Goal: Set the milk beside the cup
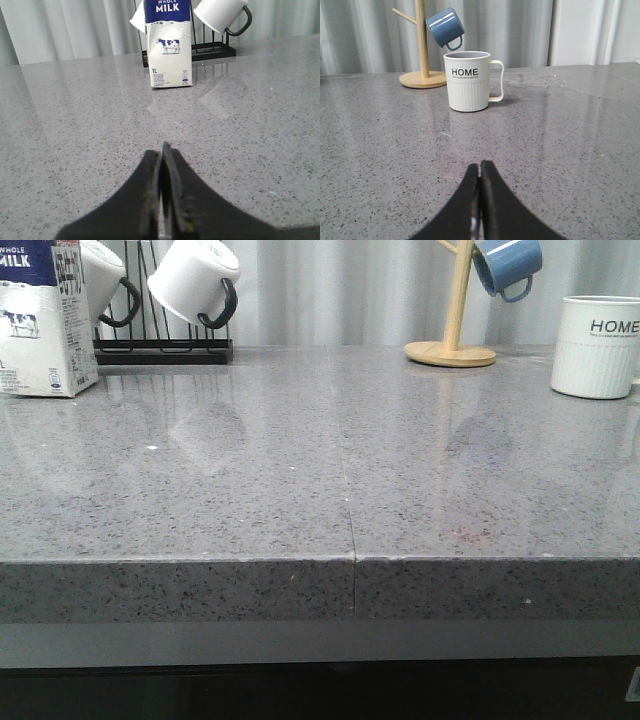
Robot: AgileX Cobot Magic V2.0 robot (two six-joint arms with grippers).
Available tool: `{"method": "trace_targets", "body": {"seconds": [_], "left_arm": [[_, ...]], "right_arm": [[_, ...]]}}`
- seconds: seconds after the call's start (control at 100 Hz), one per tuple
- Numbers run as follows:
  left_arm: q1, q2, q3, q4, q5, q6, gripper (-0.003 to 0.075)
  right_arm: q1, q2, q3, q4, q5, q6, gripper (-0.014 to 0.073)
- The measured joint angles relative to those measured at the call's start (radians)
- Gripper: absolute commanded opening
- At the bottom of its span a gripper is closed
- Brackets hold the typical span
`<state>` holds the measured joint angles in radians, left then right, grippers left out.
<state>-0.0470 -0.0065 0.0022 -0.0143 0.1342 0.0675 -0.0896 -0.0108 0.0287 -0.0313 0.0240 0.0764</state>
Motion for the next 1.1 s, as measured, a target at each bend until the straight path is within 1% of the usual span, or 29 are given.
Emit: {"method": "trace_targets", "body": {"seconds": [0.74, 0.92, 1.1], "left_arm": [[0.000, 0.000, 0.000, 0.000, 0.000, 0.000, -0.0021], [0.000, 0.000, 0.000, 0.000, 0.000, 0.000, -0.0021], [0.000, 0.000, 0.000, 0.000, 0.000, 0.000, -0.0021]], "right_arm": [[0.000, 0.000, 0.000, 0.000, 0.003, 0.000, -0.0049], [0.000, 0.000, -0.095, 0.000, 0.067, 0.000, -0.0049], [0.000, 0.052, -0.229, 0.000, 0.184, 0.000, -0.0049]]}}
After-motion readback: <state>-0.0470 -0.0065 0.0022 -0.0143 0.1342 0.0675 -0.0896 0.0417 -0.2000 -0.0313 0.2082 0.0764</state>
